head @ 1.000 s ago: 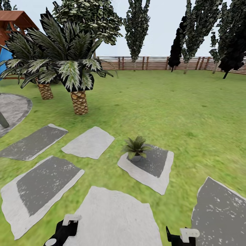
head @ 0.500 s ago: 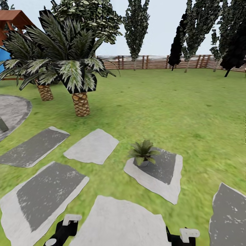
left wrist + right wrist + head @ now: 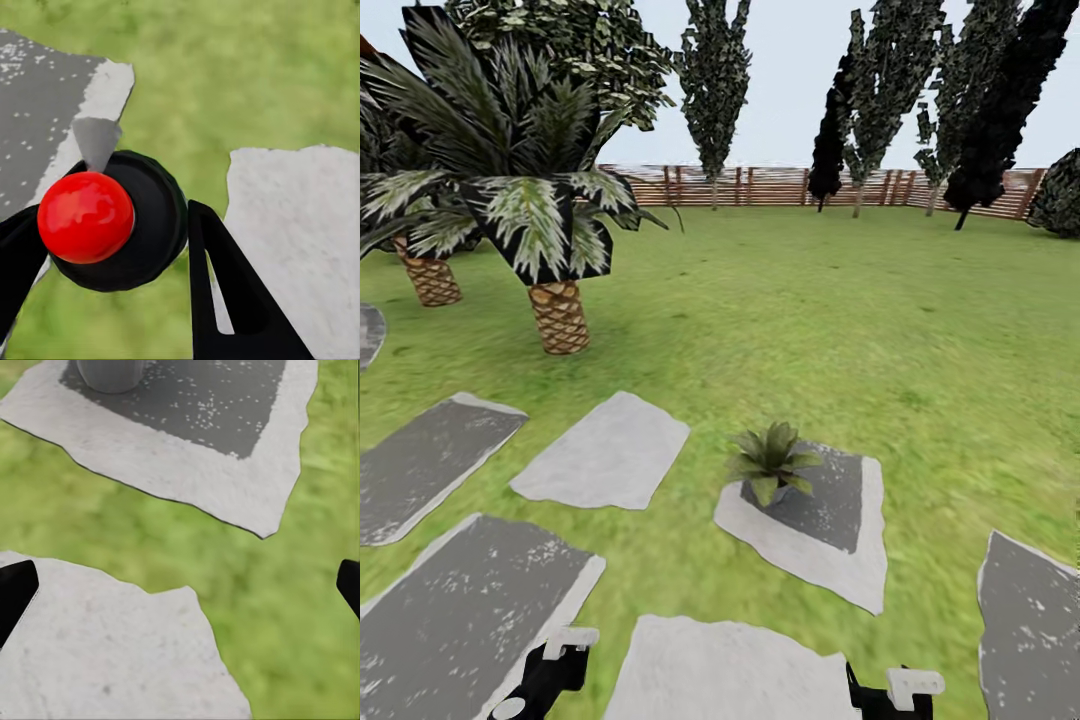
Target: Pick up the pesticide atomizer in the garden and spray insectifuge to fully cover both potted plants in the garden.
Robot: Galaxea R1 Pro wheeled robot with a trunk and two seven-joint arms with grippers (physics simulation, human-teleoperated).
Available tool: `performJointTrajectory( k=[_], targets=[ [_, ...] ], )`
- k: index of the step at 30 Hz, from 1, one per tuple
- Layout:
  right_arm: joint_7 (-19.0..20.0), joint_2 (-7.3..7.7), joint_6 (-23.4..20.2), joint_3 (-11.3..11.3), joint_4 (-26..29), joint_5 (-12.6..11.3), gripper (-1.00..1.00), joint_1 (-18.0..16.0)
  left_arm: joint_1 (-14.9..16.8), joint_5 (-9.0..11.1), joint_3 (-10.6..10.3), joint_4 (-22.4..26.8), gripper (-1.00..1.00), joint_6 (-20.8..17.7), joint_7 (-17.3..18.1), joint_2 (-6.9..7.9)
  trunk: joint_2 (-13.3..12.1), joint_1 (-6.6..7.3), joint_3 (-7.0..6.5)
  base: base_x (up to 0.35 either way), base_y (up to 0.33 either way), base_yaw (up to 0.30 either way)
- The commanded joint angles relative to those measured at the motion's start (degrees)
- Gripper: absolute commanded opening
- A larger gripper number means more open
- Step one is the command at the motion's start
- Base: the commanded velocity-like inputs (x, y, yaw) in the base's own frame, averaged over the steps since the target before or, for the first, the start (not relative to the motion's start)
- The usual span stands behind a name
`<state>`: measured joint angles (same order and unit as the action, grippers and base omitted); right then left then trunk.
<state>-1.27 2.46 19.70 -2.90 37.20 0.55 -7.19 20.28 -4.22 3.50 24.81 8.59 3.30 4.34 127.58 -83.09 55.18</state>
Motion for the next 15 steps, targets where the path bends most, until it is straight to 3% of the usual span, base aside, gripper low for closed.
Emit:
performJointTrajectory(
  k=[1, 15],
  targets=[
    [-0.1, 0.00, 0.2, 0.0, 0.0, 0.1, 1.00, 0.0, 0.0, -0.5, 0.4, 0.0, -1.00, 0.2, 0.3, -0.03, 0.0, -0.02, 0.01, 0.243, 0.248, -0.245],
    [-0.1, 0.00, 0.2, 0.0, 0.0, 0.1, 1.00, 0.0, 0.0, -0.4, 0.4, 0.0, -1.00, 0.2, 0.4, -0.03, 0.0, -0.02, -0.44, 0.222, 0.270, -0.245]
  ],
)
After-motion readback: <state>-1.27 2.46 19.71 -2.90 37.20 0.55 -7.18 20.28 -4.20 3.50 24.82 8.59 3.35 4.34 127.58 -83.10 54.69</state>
